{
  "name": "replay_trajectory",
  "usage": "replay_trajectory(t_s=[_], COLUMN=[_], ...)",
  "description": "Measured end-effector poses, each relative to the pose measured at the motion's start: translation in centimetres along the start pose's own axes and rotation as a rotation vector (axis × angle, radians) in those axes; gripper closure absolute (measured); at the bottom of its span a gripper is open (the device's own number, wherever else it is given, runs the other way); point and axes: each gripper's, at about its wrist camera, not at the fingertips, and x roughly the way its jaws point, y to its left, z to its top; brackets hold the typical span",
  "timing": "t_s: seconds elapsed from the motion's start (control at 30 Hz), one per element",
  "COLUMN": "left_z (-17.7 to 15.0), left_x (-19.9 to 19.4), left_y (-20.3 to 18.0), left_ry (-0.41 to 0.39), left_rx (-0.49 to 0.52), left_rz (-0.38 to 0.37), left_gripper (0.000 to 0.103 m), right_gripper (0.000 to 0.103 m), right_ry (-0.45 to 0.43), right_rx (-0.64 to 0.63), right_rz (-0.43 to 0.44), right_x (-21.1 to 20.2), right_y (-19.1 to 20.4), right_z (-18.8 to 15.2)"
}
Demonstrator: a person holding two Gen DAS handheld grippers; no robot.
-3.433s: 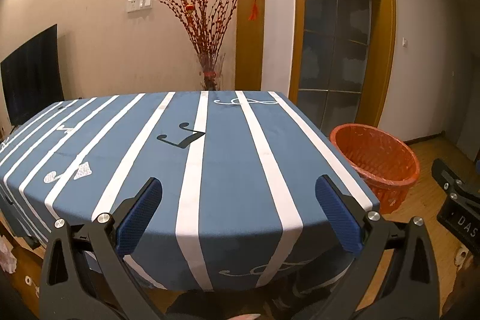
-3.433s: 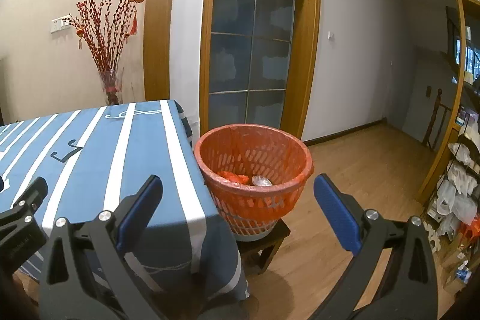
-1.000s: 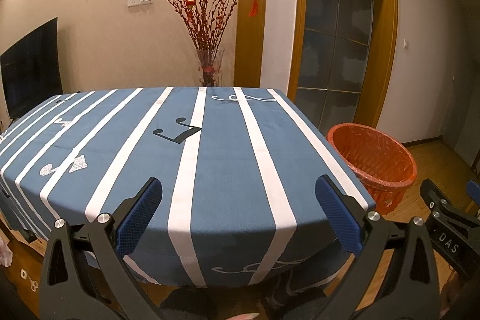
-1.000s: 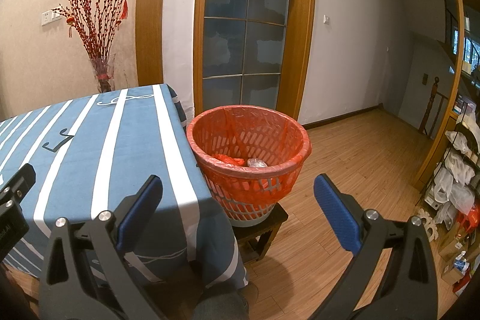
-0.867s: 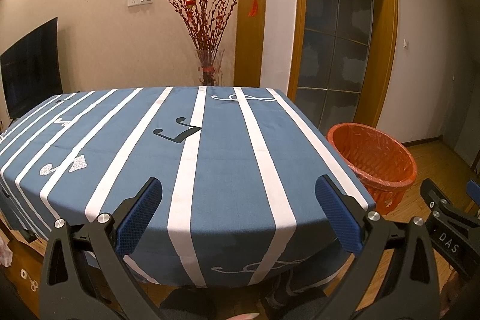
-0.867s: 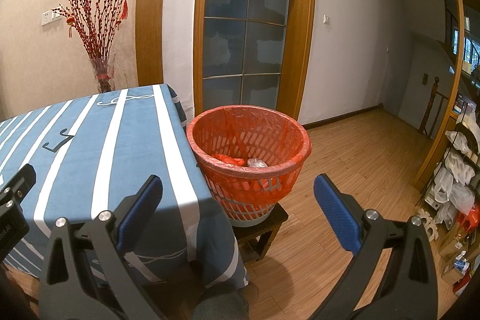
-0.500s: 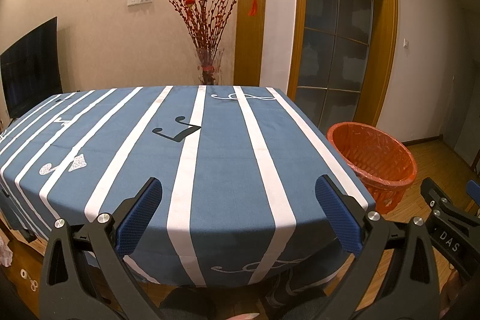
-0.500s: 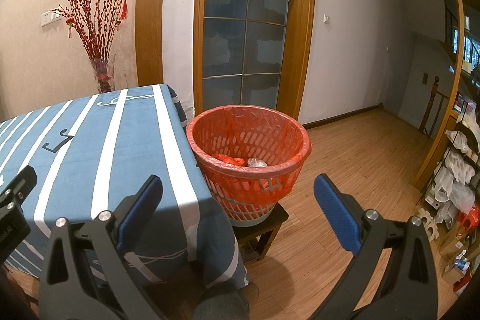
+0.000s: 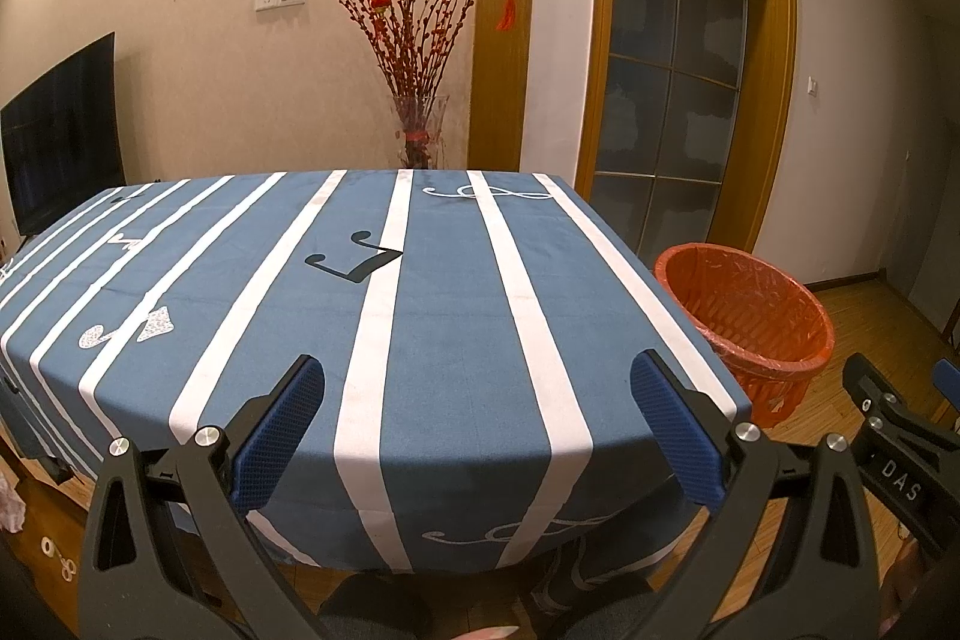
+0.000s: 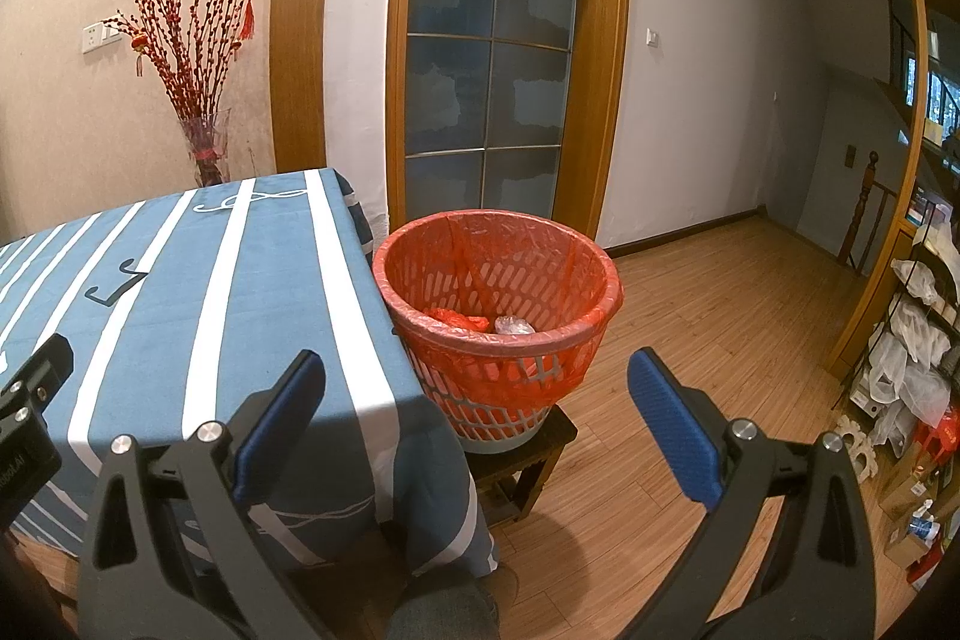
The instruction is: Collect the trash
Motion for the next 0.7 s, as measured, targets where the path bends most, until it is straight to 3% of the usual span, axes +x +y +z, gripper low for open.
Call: replay_trajectory(t_s=[0.7], left_z=[-0.51], left_x=[0.11], left_y=[-0.05], left_ry=[0.013], left_rx=[0.005], left_rz=[0.003], left_gripper=[0.002], right_gripper=[0.004], right_ry=[0.000], right_rx=[0.000], right_rz=[0.000], right_x=[0.01], right_y=[-0.02], right_z=[0.00])
